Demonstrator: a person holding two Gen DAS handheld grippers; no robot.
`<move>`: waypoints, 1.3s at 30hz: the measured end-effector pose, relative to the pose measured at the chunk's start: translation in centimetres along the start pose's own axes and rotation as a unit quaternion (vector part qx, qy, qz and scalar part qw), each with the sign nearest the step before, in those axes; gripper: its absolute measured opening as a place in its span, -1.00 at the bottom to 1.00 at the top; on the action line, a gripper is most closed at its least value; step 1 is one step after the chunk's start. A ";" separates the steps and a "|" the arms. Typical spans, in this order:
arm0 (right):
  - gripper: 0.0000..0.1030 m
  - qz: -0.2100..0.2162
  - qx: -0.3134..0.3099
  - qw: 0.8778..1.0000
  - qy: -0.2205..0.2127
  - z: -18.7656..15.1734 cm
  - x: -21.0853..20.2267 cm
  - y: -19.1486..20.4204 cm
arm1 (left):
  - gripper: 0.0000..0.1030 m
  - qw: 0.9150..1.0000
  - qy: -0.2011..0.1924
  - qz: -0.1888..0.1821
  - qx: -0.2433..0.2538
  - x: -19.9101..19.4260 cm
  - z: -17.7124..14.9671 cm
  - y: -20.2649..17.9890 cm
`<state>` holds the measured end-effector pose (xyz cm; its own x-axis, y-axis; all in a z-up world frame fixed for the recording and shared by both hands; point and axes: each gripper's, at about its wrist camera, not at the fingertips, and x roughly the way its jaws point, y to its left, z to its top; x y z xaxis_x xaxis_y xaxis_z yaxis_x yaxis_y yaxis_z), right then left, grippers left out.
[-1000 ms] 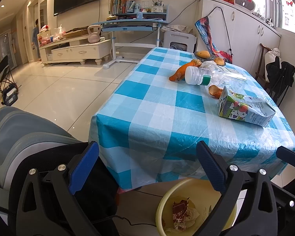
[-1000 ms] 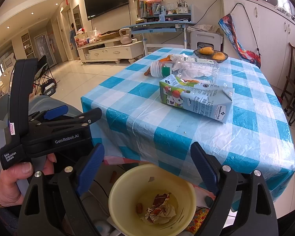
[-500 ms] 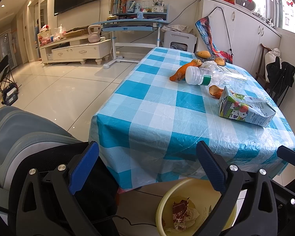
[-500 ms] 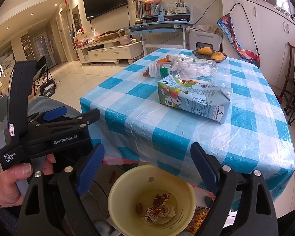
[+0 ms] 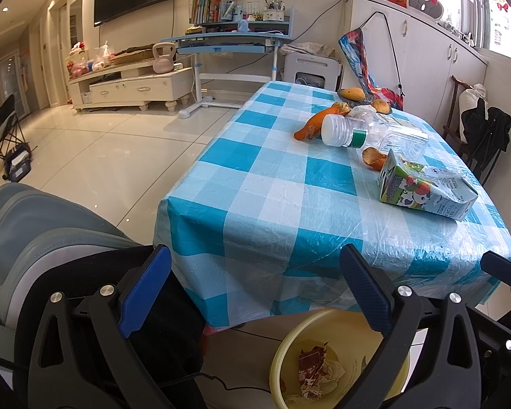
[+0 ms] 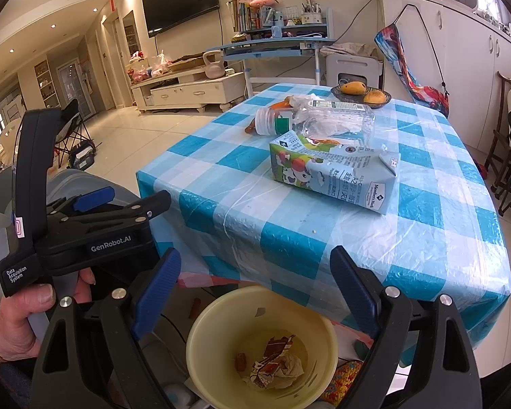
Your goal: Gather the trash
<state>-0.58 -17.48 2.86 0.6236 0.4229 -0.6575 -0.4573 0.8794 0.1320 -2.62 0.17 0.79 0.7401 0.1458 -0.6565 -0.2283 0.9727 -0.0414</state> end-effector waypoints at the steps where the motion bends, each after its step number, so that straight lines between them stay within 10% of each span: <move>1: 0.66 0.000 0.000 1.000 0.000 0.0 0.0 0.0 | 0.85 1.000 0.000 0.000 0.000 0.0 0.0 0.0; 39: 0.66 -0.001 -0.004 1.000 0.008 -0.4 0.3 0.2 | 0.85 1.000 0.004 0.000 -0.009 0.4 0.0 0.0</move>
<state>-0.68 -17.26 2.38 0.6144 0.4174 -0.6695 -0.4610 0.8786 0.1247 -2.33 0.18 0.50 0.7358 0.1438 -0.6618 -0.2398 0.9692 -0.0561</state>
